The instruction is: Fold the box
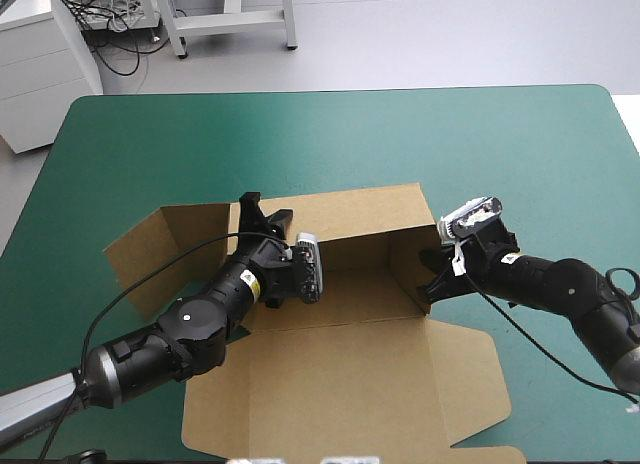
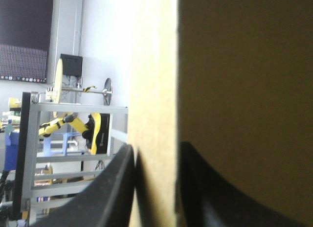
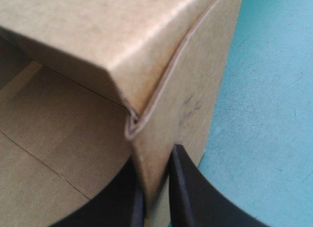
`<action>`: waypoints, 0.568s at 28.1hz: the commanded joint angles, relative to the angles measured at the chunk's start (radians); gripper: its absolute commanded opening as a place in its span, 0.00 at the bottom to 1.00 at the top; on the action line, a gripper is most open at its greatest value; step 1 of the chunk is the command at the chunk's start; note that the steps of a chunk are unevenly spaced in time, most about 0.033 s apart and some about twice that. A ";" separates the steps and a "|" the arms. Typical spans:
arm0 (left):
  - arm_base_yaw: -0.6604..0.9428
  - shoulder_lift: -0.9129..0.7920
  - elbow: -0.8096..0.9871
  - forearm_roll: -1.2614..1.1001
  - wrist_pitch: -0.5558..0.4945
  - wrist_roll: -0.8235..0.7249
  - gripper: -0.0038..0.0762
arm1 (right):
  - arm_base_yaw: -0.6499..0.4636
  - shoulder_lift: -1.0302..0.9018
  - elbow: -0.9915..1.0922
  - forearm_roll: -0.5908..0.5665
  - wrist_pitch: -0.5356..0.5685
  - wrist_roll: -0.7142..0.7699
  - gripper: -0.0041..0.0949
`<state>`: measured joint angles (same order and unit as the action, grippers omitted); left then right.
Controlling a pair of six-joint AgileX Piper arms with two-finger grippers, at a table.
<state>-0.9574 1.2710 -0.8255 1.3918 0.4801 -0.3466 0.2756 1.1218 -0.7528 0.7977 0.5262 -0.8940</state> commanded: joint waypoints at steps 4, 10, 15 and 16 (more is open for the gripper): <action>-0.030 -0.068 -0.026 -0.005 -0.026 -0.013 0.53 | 0.007 -0.029 -0.044 0.002 0.002 0.057 0.02; -0.176 -0.082 -0.057 -0.019 0.129 0.037 0.54 | 0.007 -0.026 -0.044 -0.001 -0.015 0.074 0.02; -0.369 -0.082 -0.173 -0.085 0.310 0.090 0.62 | 0.007 -0.026 -0.044 -0.017 -0.017 0.087 0.02; -0.398 -0.082 -0.200 -0.109 0.340 0.111 0.62 | 0.007 -0.026 -0.044 -0.024 -0.020 0.087 0.02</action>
<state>-1.2871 1.2175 -0.9369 1.2872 0.7335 -0.2662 0.2766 1.1209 -0.7624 0.7617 0.5092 -0.8012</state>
